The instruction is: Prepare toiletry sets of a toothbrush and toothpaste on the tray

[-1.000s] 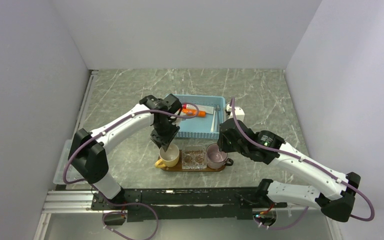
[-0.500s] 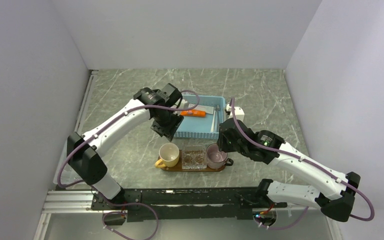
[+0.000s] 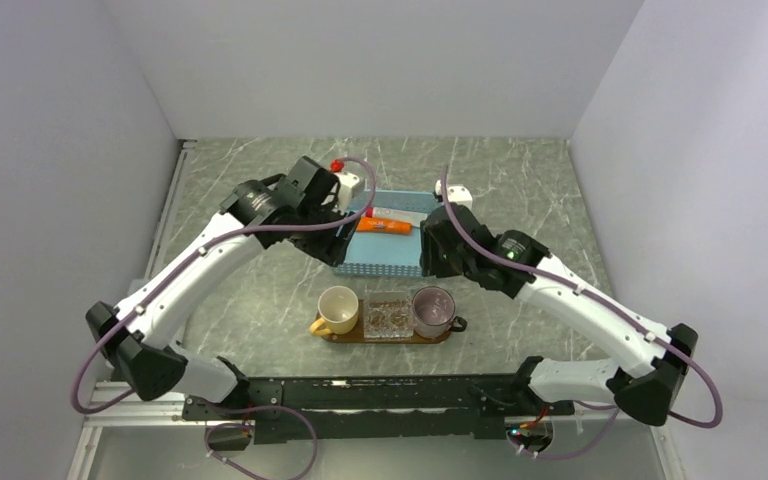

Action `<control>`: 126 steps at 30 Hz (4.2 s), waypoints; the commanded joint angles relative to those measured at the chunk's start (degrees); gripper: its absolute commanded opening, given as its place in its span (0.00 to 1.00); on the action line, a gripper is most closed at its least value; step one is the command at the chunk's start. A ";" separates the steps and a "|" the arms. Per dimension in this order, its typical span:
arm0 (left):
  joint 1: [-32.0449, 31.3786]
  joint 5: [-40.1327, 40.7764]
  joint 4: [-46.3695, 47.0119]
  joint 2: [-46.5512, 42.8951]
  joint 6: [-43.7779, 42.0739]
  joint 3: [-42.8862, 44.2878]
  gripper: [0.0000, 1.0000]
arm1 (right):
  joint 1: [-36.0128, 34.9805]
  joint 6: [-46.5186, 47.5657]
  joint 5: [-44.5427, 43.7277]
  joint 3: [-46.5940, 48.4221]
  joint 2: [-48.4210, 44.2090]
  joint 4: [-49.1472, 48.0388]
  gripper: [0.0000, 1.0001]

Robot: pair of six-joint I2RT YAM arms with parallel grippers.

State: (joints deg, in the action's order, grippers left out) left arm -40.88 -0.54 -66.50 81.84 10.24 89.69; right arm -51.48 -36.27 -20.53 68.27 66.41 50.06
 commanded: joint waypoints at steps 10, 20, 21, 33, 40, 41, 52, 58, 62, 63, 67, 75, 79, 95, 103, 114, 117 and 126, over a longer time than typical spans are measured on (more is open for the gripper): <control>6.59 2.11 17.01 -17.78 -2.82 -11.47 0.80 | 10.25 11.55 9.74 12.11 15.99 -5.72 0.53; 8.09 4.67 23.60 -25.46 -2.47 -20.17 0.99 | 13.46 17.89 13.93 24.82 34.45 -6.43 0.56; 8.10 4.78 24.49 -26.39 -2.16 -21.43 0.99 | 13.55 19.77 14.42 26.31 36.38 -5.92 0.57; 8.28 4.37 34.56 -35.74 -0.44 -34.76 0.99 | 14.73 34.06 15.45 35.38 53.46 -9.41 0.65; 8.28 3.07 34.79 -36.00 0.05 -36.01 0.99 | 15.01 40.39 15.24 35.10 56.36 -14.11 0.68; 8.28 2.94 34.70 -35.97 0.11 -35.86 0.99 | 15.05 40.75 14.85 34.83 56.41 -14.91 0.68; 8.28 2.83 34.77 -36.55 -0.24 -36.08 0.99 | 15.19 44.26 13.48 38.39 61.06 -14.48 0.68; 8.39 2.03 35.18 -37.38 -0.31 -36.37 1.00 | 15.38 43.83 14.72 38.47 61.81 -14.26 0.68; 8.38 2.71 34.92 -37.29 -0.31 -36.31 0.99 | 15.38 42.78 16.35 37.52 61.87 -13.94 0.67; 8.37 2.76 34.88 -37.15 -0.31 -36.26 0.99 | 15.36 42.53 16.97 36.78 61.66 -14.06 0.67; 8.39 2.80 34.60 -36.67 -0.28 -36.02 0.99 | 15.21 41.37 19.44 33.94 60.54 -14.90 0.63; 8.41 2.82 34.66 -37.44 -0.26 -36.16 0.99 | 13.52 40.00 19.52 30.40 58.65 -15.22 0.56; 8.41 2.78 34.51 -37.46 -0.31 -36.08 0.99 | 11.91 39.07 18.99 30.26 57.57 -14.45 0.55; 8.38 3.24 34.51 -38.62 -0.55 -36.46 0.99 | 10.64 36.36 21.02 39.04 61.65 -10.48 0.53; 8.36 3.30 34.59 -38.45 -0.65 -36.42 0.99 | 10.28 36.95 20.99 36.29 61.47 -11.17 0.52; 8.41 3.22 34.49 -37.87 -0.54 -36.27 0.99 | 10.02 37.75 21.40 35.44 62.83 -9.55 0.52; 8.36 3.17 34.51 -37.81 -0.52 -36.30 0.99 | 9.96 38.21 20.69 35.61 63.31 -8.56 0.51; 8.47 3.35 34.50 -38.07 -0.55 -36.41 0.99 | 10.05 39.19 19.75 34.64 63.93 -8.20 0.48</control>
State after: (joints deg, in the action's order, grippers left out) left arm -32.69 2.85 -33.69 44.07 9.91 53.56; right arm -40.99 2.63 -1.23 104.55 128.38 38.46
